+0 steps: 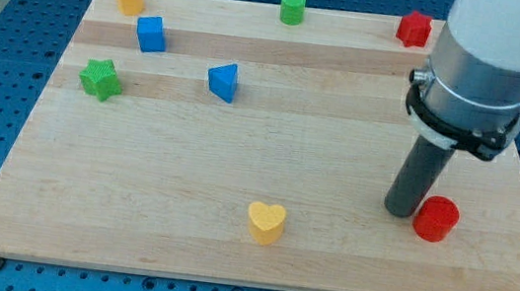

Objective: Keep red circle horizontally right to yellow heart

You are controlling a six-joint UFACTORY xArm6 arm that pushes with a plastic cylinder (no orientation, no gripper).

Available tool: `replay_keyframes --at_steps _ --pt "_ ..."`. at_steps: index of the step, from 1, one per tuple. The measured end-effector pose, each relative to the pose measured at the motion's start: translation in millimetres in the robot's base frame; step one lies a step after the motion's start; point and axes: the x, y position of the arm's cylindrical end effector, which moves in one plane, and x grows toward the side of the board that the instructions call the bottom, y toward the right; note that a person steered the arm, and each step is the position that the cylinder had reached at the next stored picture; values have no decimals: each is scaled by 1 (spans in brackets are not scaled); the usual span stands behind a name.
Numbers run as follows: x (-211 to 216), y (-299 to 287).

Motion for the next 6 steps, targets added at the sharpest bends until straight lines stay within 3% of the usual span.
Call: replay_keyframes --at_steps 1,6 --pt "-6 4" --pt "42 47"
